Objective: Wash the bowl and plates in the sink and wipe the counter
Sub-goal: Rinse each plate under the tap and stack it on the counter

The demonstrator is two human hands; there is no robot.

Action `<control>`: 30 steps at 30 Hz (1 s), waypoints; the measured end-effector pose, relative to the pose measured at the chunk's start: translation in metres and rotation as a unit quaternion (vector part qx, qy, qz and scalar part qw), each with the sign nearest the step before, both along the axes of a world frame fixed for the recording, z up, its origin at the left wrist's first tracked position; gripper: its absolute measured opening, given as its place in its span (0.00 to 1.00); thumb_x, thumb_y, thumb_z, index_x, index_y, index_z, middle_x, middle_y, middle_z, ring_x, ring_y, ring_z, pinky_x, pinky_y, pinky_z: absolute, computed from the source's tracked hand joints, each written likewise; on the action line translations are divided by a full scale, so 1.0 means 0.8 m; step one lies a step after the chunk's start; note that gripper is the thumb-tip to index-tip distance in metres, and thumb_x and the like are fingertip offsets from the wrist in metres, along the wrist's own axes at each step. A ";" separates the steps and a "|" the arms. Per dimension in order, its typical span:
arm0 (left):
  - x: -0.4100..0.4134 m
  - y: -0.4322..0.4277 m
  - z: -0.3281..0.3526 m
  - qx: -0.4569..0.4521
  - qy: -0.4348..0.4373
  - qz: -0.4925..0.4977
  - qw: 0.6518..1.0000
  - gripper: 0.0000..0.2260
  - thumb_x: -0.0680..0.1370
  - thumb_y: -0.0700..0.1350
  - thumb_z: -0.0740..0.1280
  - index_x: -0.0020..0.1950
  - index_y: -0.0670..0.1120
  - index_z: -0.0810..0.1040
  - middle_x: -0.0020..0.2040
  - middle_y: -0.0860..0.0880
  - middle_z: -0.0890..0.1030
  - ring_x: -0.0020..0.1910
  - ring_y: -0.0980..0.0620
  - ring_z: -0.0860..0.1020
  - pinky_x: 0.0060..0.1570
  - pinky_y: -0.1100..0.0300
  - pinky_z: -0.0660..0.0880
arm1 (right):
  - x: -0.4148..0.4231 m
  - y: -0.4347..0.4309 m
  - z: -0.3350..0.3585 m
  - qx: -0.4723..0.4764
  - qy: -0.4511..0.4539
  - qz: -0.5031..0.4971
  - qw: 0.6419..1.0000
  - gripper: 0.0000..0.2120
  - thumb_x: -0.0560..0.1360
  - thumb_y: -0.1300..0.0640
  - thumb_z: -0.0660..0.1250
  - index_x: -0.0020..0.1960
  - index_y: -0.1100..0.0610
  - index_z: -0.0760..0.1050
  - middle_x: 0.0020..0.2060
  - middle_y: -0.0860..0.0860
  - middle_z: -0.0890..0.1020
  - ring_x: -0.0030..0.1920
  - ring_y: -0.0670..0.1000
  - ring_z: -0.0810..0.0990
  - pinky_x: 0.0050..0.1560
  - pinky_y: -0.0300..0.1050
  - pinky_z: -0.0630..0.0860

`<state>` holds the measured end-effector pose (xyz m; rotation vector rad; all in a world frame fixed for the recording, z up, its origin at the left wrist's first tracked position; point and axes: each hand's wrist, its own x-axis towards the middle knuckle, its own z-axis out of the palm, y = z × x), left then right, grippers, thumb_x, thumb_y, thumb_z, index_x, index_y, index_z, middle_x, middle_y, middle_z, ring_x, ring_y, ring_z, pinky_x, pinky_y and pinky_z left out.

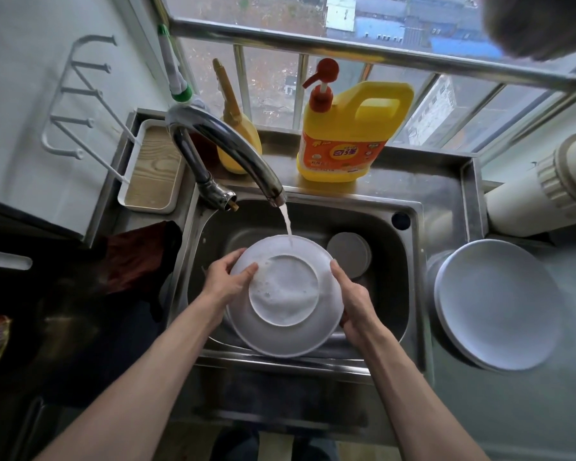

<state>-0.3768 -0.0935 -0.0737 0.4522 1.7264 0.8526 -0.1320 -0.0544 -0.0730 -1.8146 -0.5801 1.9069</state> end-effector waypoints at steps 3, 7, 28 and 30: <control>0.002 0.011 0.006 0.010 0.040 -0.036 0.999 0.28 0.78 0.47 0.75 0.77 0.47 0.72 0.71 0.47 0.76 0.68 0.45 0.76 0.70 0.47 0.73 | -0.005 0.001 -0.001 0.061 -0.013 0.035 0.997 0.15 0.82 0.44 0.68 0.54 0.56 0.83 0.51 0.59 0.87 0.45 0.56 0.86 0.49 0.57 0.83; 0.005 0.000 0.004 -0.026 0.031 -0.017 0.999 0.33 0.77 0.50 0.75 0.79 0.49 0.67 0.75 0.45 0.72 0.70 0.42 0.73 0.67 0.45 0.73 | -0.001 -0.004 -0.004 0.073 -0.002 0.008 0.997 0.13 0.83 0.48 0.67 0.56 0.58 0.81 0.54 0.62 0.85 0.48 0.60 0.85 0.53 0.66 0.82; -0.002 -0.026 0.001 -0.081 -0.081 0.034 0.993 0.42 0.66 0.56 0.82 0.76 0.49 0.68 0.67 0.45 0.78 0.60 0.42 0.81 0.53 0.45 0.82 | 0.010 -0.018 -0.005 0.020 0.041 -0.025 0.999 0.14 0.83 0.52 0.69 0.64 0.59 0.77 0.54 0.59 0.86 0.49 0.59 0.86 0.41 0.53 0.83; -0.003 -0.029 -0.003 -0.067 -0.092 0.034 0.993 0.40 0.65 0.56 0.81 0.73 0.48 0.72 0.63 0.44 0.82 0.56 0.41 0.84 0.51 0.45 0.84 | 0.011 -0.022 -0.007 -0.002 0.063 -0.034 0.997 0.13 0.83 0.55 0.68 0.65 0.61 0.78 0.55 0.60 0.86 0.52 0.60 0.87 0.44 0.56 0.83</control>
